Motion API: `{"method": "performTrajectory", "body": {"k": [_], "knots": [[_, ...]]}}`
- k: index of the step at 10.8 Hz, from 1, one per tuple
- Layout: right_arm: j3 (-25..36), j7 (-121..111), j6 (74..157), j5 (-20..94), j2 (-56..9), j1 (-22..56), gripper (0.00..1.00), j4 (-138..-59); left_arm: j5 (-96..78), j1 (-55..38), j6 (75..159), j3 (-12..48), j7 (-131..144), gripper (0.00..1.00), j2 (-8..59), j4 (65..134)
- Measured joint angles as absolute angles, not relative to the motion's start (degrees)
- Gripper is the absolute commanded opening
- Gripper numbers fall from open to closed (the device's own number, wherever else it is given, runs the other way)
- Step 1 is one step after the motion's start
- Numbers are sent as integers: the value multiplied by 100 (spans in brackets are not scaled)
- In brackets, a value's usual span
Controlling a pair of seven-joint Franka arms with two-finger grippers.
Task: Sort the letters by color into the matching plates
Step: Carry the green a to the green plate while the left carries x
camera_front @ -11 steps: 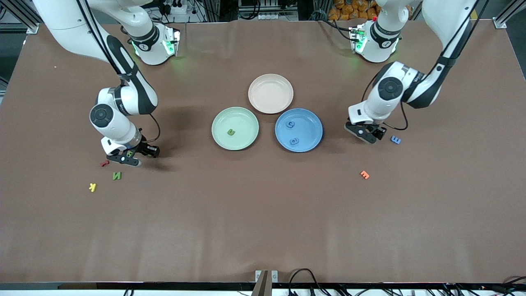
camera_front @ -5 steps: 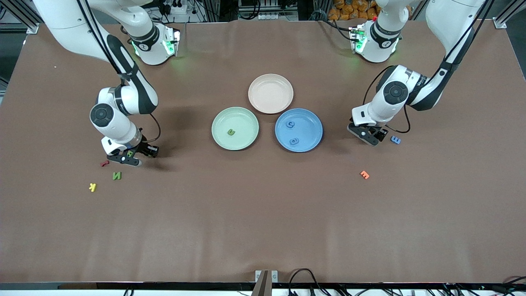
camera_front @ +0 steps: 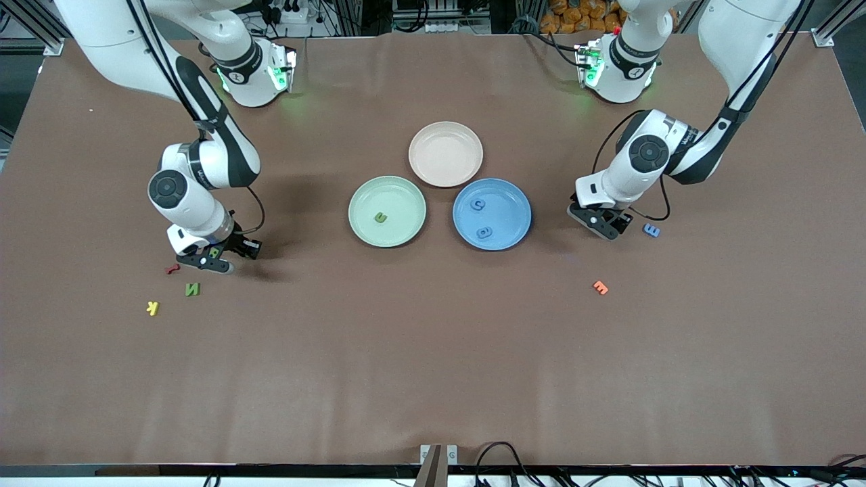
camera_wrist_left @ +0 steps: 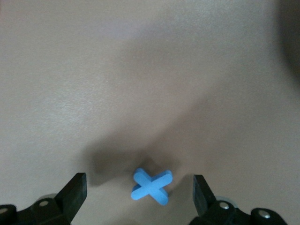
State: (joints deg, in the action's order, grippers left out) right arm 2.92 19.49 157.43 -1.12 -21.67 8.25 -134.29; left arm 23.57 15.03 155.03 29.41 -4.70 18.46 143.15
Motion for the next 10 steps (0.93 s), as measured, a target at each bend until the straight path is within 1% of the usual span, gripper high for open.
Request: {"method": "performTrajectory", "body": {"k": [3,4,5,6,7,10], "knots": [[253,1946,15738,-120,-2154,800,17,-13412,2357,1502,15551,2943,-462,99,1929,14315],[234,1946,15652,-121,-2106,799,17,-13375,2357,1503,15552,2943,-460,72,1929,14315],[208,1946,15501,-121,-2020,798,17,-13316,2357,1505,15553,2943,-407,32,1929,14315],[169,1950,15348,-121,-1918,798,17,-13260,2357,1504,15553,2943,-303,3,1929,14315],[98,1957,15272,-116,-1818,798,17,-13229,2357,1504,15553,2943,-212,0,1929,14314],[-246,2418,15153,-112,-1669,912,17,-13222,2357,1504,15556,2962,12,0,1868,14302]]}}
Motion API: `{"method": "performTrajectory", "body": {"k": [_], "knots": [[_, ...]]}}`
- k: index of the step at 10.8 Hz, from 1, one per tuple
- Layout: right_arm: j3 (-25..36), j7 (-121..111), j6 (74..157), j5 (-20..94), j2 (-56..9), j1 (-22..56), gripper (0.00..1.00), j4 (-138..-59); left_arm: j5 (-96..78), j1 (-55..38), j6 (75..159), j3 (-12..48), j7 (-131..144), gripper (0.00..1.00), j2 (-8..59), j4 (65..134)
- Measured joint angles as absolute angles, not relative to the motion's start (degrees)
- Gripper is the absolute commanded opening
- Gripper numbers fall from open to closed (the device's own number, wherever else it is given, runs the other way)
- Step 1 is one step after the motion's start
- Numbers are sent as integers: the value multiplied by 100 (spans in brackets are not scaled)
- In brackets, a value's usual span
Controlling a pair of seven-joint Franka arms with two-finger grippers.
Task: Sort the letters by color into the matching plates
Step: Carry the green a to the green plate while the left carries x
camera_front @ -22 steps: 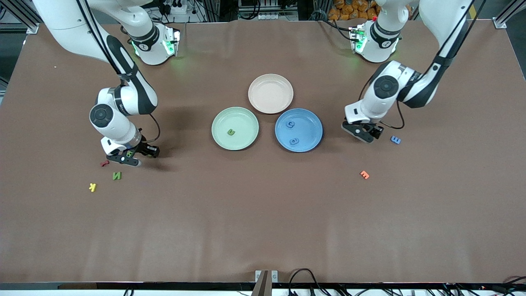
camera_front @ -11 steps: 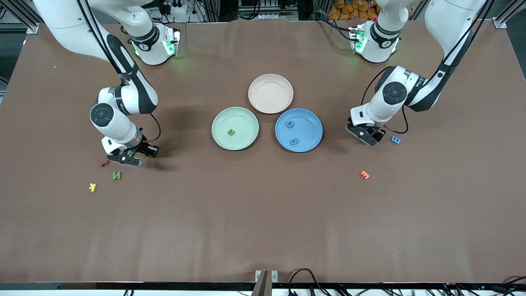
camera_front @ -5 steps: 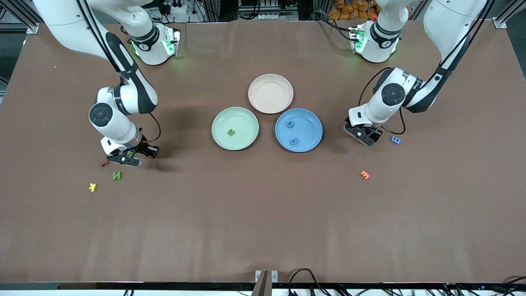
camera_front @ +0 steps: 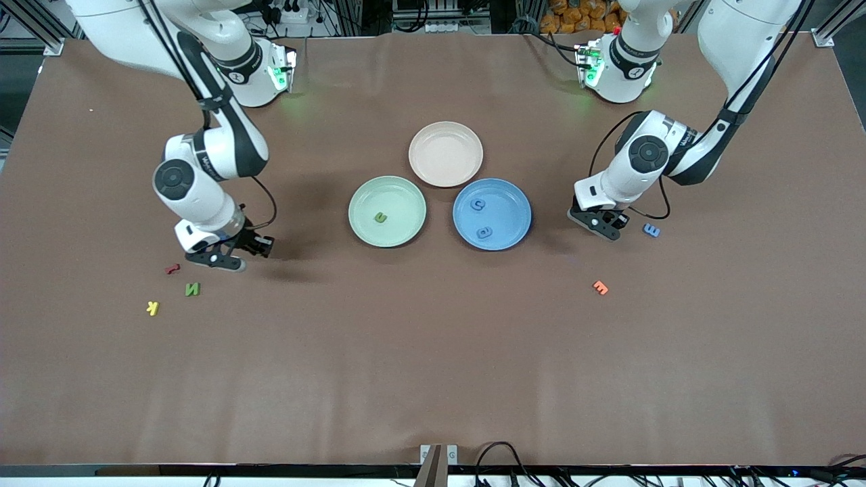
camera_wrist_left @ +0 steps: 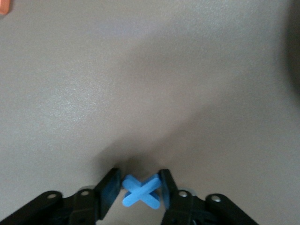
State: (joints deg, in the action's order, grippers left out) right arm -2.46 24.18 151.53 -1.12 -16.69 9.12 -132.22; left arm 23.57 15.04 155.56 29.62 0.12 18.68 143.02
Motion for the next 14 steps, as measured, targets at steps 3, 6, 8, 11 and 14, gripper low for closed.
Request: {"method": "performTrajectory", "body": {"k": [3,6,8,11,14], "knots": [[-516,3351,15148,-112,-1669,1462,17,-13223,2357,1495,15555,2973,121,0,1817,14316],[-584,4215,15149,-112,-1669,2245,17,-13222,2357,1494,15557,2973,285,0,1818,14310],[-598,4687,15149,-112,-1669,2702,17,-13208,2357,1492,15568,2996,433,0,1818,14264],[-604,5038,15150,186,-1670,3332,17,-13124,2357,1386,15590,3037,925,0,1818,14063],[-603,5124,15148,443,-1671,3689,100,-12985,2357,1129,15586,3053,1526,0,1818,13822]]}}
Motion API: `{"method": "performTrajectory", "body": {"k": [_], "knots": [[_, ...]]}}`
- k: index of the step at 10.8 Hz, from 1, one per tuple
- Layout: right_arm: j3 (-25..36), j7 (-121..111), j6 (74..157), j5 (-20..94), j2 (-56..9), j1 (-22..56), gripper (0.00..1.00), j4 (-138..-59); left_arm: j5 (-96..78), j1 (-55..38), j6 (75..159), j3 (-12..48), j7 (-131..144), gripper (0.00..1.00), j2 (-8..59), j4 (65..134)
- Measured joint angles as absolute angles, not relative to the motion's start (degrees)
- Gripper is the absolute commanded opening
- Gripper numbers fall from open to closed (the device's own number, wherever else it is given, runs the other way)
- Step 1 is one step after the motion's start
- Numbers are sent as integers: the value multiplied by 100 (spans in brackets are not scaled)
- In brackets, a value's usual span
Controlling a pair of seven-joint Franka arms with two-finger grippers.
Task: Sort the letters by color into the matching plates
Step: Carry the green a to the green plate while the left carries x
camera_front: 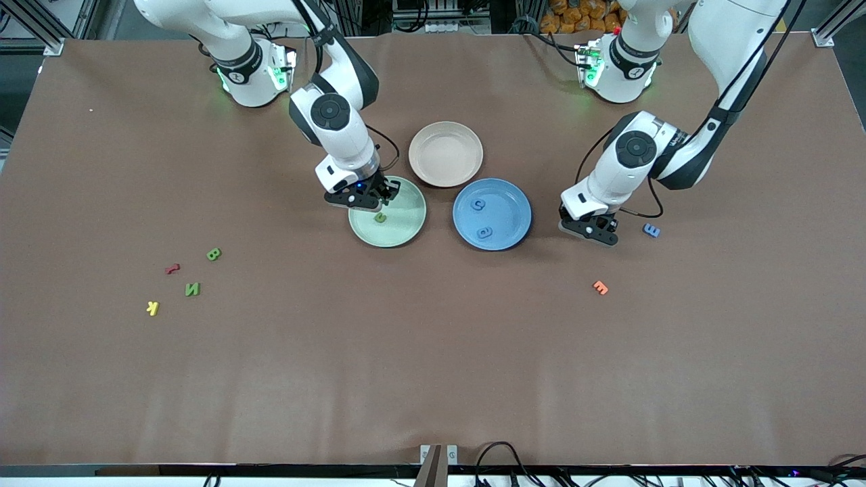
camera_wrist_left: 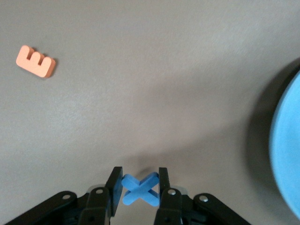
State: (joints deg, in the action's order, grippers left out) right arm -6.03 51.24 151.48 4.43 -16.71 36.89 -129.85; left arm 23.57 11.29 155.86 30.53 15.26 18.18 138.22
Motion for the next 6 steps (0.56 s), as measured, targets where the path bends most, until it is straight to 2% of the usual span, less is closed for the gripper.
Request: {"method": "performTrajectory", "body": {"k": [6], "knots": [[-523,5055,15143,441,-1683,3667,100,-12920,2356,427,14960,3086,2878,0,1890,13149]]}}
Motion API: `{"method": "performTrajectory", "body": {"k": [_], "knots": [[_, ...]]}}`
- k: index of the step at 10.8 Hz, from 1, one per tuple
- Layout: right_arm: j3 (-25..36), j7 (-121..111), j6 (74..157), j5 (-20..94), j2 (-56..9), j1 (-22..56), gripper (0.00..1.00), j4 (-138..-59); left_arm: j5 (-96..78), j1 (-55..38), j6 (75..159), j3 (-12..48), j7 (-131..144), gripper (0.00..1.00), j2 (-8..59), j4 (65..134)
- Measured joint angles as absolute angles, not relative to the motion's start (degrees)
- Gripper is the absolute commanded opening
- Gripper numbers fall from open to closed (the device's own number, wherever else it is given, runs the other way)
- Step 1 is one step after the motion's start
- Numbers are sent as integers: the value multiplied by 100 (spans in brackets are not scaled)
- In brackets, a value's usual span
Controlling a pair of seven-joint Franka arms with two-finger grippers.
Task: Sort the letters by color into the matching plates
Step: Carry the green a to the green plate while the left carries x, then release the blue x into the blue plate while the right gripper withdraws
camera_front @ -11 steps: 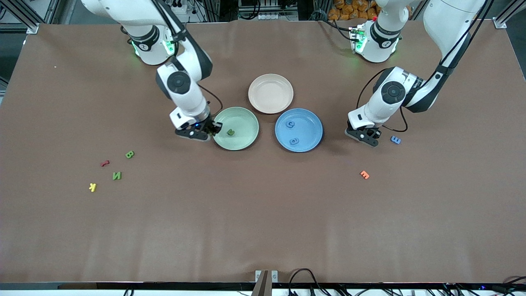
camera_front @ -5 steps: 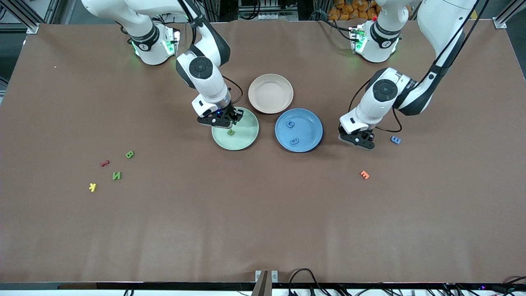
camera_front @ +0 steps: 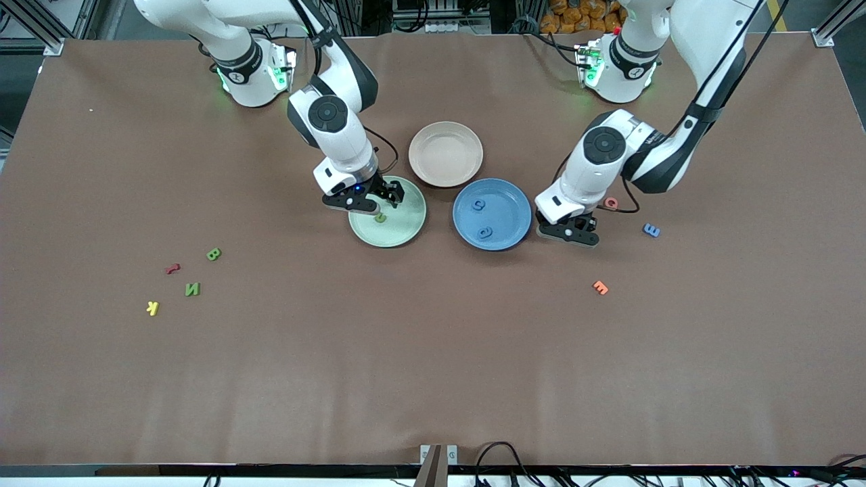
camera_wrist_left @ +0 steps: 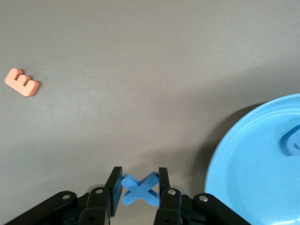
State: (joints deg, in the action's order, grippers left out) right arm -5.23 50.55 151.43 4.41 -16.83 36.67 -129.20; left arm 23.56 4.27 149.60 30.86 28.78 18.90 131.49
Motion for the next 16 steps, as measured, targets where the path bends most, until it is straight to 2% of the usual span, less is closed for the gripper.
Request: {"method": "performTrajectory", "body": {"k": [2,5,10,14,15,16], "knots": [[-449,4457,14992,438,-1668,3401,100,-12876,2356,225,14815,3091,3276,0,1964,12992],[-304,3096,14805,438,-1597,2476,100,-12800,2355,-162,14537,3101,3901,0,2065,12759],[76,1307,13757,-4,-1091,1087,100,-12787,2354,-810,14483,3108,4717,0,2355,12612],[221,562,13667,-52,-919,252,100,-12999,2353,-1117,14199,3106,5072,0,2564,12327],[322,450,13701,-53,-880,129,100,-13099,2353,-1189,14068,3106,5156,9,2622,12201],[377,385,13775,-54,-825,6,100,-13224,2353,-1226,13990,3106,5209,80,2678,12103]]}}
